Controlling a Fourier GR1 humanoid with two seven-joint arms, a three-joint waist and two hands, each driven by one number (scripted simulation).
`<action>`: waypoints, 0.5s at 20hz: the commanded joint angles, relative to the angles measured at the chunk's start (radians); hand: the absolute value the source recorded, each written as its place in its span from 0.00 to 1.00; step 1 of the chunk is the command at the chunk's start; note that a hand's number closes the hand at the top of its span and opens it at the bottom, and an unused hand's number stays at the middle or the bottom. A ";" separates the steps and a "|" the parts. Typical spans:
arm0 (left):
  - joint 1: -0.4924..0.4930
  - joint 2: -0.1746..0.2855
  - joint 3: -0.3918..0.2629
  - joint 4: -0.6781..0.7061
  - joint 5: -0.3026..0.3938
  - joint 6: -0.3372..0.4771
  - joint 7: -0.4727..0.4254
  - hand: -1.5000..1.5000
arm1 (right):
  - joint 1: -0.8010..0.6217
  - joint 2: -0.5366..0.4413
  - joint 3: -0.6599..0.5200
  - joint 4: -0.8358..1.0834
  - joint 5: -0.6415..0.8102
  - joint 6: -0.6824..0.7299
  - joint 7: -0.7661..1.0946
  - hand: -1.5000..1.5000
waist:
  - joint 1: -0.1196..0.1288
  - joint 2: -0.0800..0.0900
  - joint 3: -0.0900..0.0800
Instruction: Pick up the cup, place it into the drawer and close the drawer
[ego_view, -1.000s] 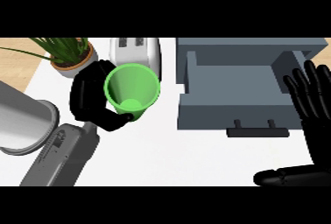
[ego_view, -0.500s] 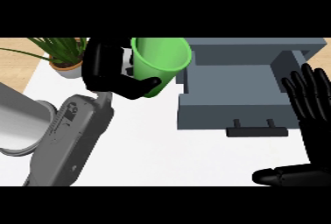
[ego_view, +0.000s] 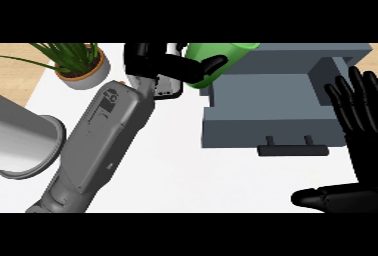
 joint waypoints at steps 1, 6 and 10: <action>-0.068 -0.067 -0.025 0.076 -0.061 0.052 0.017 1.00 | 0.050 0.003 -0.006 0.019 -0.005 0.027 -0.048 0.00 | -0.003 0.000 0.000; -0.167 -0.069 0.004 0.283 0.004 0.042 -0.079 1.00 | -0.087 -0.010 0.001 0.057 0.019 -0.016 0.018 0.00 | -0.007 0.004 0.000; -0.290 -0.070 -0.053 0.412 0.069 0.131 -0.078 1.00 | -0.017 0.013 0.017 0.058 0.032 0.011 -0.069 0.00 | -0.032 0.007 0.001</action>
